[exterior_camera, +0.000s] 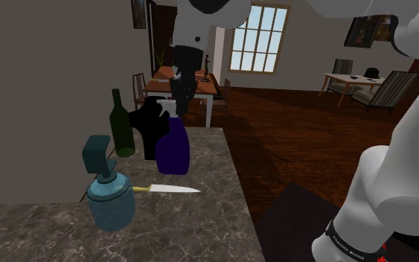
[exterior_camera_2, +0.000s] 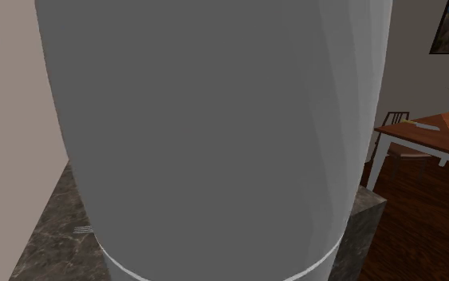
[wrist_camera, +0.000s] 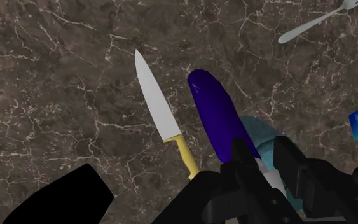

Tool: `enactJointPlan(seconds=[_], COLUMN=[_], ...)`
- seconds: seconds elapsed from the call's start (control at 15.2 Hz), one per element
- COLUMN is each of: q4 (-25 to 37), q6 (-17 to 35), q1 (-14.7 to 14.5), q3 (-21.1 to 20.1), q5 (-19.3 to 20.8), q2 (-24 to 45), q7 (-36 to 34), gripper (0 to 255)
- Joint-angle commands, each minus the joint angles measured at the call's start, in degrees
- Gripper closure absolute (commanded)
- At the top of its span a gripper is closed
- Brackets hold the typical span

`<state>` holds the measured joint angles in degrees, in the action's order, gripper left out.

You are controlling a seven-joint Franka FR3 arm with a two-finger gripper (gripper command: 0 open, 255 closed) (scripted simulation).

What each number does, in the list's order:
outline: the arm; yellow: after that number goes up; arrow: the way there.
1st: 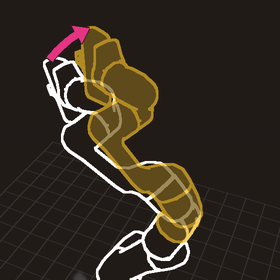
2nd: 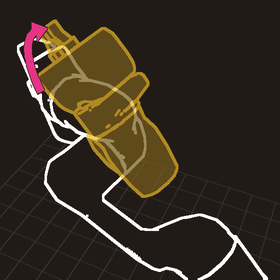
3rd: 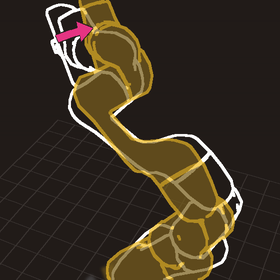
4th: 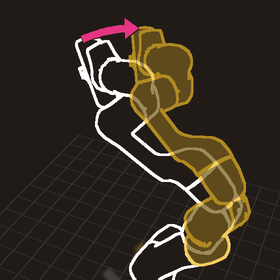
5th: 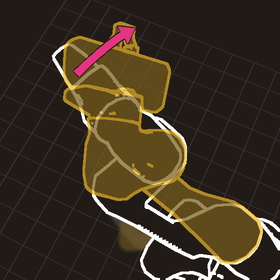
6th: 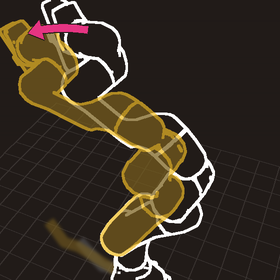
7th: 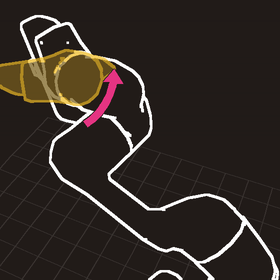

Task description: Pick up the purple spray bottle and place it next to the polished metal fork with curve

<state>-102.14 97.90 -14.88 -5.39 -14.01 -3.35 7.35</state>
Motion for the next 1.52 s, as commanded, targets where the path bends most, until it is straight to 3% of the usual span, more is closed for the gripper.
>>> enactJointPlan(seconds=[0.0,0.73,1.45], q4=[-2.2,-7.6,-4.8], q6=[-0.5,-5.5,-11.6], q1=[-0.7,-5.1,-9.4], q3=[-0.7,-6.5,-13.7], q5=[-0.4,-3.4,-7.4], q2=[-3.1,-16.2,-23.5], q7=[-1.6,-12.7,-25.9], gripper=[255,255,255])
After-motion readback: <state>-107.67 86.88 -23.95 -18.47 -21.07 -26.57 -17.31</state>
